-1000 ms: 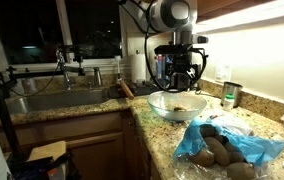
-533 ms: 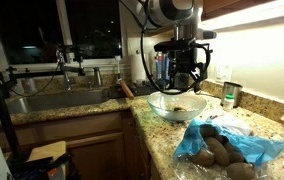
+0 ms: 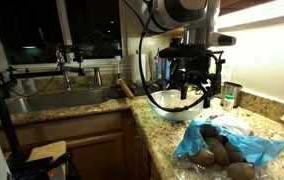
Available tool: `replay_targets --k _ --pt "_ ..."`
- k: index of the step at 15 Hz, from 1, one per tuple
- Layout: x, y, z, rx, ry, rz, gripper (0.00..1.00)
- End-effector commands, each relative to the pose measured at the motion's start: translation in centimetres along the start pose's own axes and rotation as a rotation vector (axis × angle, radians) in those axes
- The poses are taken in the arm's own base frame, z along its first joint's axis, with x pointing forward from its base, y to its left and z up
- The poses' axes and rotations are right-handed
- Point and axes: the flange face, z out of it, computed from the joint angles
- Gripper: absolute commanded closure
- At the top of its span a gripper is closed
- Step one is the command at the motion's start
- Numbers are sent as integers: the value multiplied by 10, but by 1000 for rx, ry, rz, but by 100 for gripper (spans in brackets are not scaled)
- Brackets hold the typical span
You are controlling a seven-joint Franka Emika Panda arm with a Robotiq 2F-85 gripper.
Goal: Remove three potatoes from the plastic bag and place them in the glass bowl on the left
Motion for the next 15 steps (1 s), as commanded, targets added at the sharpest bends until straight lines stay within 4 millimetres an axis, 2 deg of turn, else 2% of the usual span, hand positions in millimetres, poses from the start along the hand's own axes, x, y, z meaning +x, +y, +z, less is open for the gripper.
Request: replay_targets --k 1,5,6,8,15 --pt "-23 31 6 -23 11 92 0" --pt "-32 64 22 -38 -10 170 0" --pt "-19 56 19 -14 -23 128 0" --pt "-23 65 23 -18 -25 145 0" --pt "-28 70 28 -23 -34 146 0"
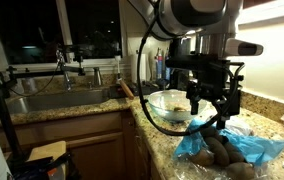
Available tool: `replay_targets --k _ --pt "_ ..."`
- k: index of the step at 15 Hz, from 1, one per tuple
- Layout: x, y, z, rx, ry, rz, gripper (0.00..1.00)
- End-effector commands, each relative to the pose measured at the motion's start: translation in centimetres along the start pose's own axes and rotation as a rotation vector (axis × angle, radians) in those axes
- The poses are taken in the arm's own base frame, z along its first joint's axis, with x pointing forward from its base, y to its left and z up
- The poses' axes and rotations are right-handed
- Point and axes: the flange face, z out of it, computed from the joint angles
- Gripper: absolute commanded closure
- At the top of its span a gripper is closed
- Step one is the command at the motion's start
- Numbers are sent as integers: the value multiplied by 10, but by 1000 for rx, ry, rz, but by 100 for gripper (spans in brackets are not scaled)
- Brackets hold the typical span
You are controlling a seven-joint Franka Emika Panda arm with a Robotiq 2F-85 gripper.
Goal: Remove three potatoes from the plastic bag and place them in the glass bowl on the left
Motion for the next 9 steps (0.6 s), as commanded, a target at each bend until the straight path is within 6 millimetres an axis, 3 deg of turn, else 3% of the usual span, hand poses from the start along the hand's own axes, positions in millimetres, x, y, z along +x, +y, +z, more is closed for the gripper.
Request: replay_targets --k 1,9 --pt "-5 10 4 -5 -5 1 0" --pt "-10 44 19 -4 -21 54 0"
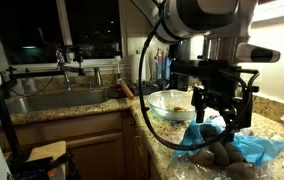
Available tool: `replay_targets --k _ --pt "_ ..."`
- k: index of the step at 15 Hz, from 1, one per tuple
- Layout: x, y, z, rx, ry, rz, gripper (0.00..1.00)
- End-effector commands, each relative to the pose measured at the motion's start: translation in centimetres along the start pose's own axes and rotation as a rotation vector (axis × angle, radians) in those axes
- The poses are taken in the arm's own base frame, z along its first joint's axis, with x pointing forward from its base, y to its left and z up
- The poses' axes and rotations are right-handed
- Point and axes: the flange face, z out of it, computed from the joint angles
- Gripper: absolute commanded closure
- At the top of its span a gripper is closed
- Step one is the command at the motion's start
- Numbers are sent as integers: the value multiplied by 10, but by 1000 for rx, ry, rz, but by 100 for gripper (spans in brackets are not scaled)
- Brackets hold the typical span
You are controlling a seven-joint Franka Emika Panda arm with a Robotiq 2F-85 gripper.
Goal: Remove three potatoes from the plastic bag and place them in the glass bowl on the left
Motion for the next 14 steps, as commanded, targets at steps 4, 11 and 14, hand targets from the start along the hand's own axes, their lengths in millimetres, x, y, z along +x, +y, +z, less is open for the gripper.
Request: replay_targets --k 4,11,14 --pt "0 19 17 -1 15 14 0" --pt "16 17 48 5 45 -33 13" --pt "25 12 60 11 57 -45 47"
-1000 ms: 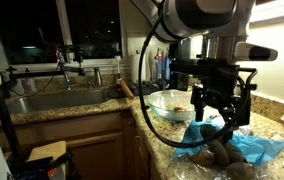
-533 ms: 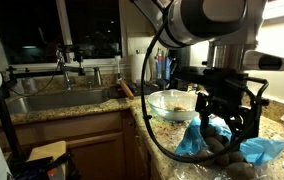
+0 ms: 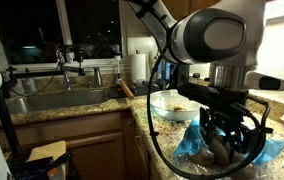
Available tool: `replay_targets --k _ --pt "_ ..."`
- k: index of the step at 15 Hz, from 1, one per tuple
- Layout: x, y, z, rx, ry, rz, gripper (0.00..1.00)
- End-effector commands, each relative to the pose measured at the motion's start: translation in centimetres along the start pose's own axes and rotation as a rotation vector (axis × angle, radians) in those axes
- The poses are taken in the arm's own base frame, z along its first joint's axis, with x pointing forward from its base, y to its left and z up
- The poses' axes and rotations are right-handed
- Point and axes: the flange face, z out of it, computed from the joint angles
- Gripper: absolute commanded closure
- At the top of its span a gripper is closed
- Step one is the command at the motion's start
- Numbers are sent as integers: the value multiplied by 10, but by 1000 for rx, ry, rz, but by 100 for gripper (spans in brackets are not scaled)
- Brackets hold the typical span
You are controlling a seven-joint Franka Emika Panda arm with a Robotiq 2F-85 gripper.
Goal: Remove three potatoes from the plastic bag and place them in the glass bowl on the left
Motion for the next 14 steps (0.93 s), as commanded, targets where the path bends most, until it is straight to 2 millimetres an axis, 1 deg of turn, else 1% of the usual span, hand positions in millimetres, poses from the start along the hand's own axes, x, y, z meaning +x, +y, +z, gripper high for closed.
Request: replay_targets --k 1,2,3,4,5,6,7,8,9,11,13,14 --pt "10 0 9 14 35 -28 53" --pt "12 -3 11 12 48 -39 53" --pt "15 -6 11 10 58 -52 50" --pt "17 -9 11 10 68 -61 58" --pt "19 -12 10 8 80 -67 50" --pt "19 -16 10 8 89 -74 49" --pt "20 -18 12 8 101 -79 56" --pt "21 -21 14 5 108 -79 56" --pt "21 -24 16 4 116 -80 49" --pt "21 -27 21 13 119 -73 40" --pt "20 -31 24 26 112 -54 16" --pt "19 -33 25 42 104 -36 11"
